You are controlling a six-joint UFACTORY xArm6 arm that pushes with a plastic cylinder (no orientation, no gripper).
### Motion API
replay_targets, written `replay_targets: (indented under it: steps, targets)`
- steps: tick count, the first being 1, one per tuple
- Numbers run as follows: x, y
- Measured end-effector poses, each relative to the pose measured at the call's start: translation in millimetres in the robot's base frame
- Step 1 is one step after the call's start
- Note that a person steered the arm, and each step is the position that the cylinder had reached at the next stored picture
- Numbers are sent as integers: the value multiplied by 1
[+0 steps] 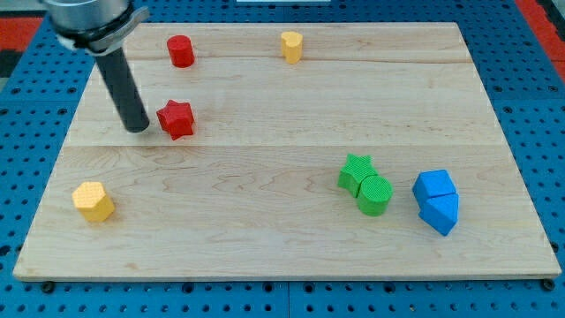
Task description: Push the red star above the yellow hexagon
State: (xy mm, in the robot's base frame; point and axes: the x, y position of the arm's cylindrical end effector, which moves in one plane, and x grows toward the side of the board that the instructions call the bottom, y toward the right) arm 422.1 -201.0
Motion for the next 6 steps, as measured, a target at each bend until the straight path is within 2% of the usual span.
replay_targets:
  steps: [1, 2, 3, 4, 5, 6]
  targets:
    - [-31, 4]
    - [-64, 34]
    - [-64, 75]
    - [-31, 81]
    - [8, 59]
    - [19, 29]
